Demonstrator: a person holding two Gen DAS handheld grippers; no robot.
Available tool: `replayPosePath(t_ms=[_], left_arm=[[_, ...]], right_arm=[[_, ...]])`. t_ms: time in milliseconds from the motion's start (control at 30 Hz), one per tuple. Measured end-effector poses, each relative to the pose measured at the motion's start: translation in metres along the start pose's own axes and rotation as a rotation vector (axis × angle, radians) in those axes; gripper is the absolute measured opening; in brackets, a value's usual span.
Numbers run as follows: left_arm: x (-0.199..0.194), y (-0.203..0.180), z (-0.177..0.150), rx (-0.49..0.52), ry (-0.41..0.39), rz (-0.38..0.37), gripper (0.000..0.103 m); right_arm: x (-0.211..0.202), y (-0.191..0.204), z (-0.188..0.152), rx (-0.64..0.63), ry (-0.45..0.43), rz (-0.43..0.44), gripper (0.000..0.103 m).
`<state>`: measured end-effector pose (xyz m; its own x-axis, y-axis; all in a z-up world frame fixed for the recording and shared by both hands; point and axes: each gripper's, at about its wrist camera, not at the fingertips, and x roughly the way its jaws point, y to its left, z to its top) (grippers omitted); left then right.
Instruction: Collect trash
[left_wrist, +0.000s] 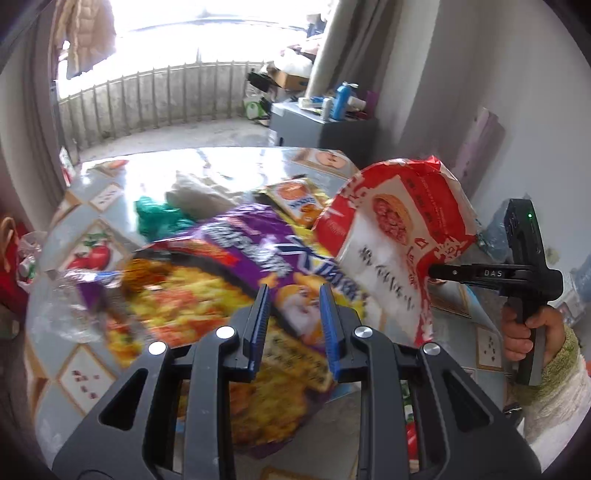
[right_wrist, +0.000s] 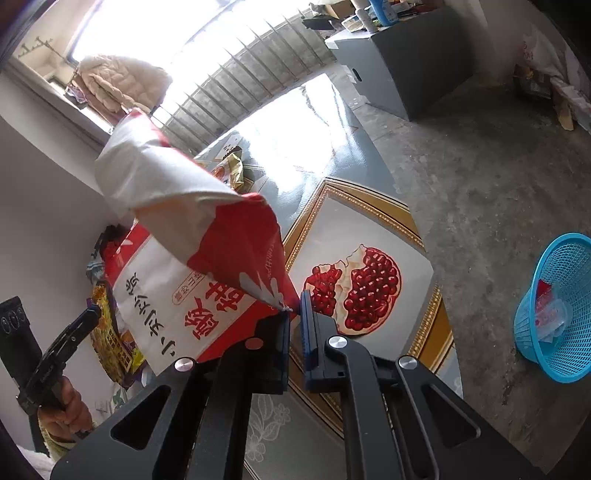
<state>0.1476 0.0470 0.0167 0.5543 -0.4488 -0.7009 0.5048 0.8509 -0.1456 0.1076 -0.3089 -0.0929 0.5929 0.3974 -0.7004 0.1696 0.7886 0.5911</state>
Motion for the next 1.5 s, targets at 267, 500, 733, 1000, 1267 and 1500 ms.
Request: replayPosePath(t_ms=[267, 500, 733, 1000, 1267, 1500], left_arm=[[-0.030, 0.036, -0.009, -0.075, -0.018, 0.126, 0.024], [-0.036, 0.057, -0.022, -0.140, 0.017, 0.177, 0.026], [-0.037, 0.078, -0.031, -0.241, 0.035, 0.191, 0.039], [-0.043, 0.096, -0.034, -0.295, 0.007, 0.247, 0.049], [-0.022, 0.089, -0.002, -0.188, -0.009, 0.192, 0.049], [0.015, 0.072, 0.018, -0.152, 0.090, 0.085, 0.049]], right_arm=[[0.007, 0.016, -0.006, -0.033, 0.027, 0.021, 0.005], [0.012, 0.022, -0.013, -0.035, 0.040, 0.026, 0.004], [0.013, 0.030, -0.019, -0.048, 0.042, 0.012, 0.004], [0.012, 0.031, -0.023, -0.051, 0.045, 0.008, 0.004], [-0.003, 0.033, -0.035, -0.082, 0.034, -0.021, 0.004], [-0.027, 0.028, -0.055, -0.080, 0.013, -0.038, 0.004]])
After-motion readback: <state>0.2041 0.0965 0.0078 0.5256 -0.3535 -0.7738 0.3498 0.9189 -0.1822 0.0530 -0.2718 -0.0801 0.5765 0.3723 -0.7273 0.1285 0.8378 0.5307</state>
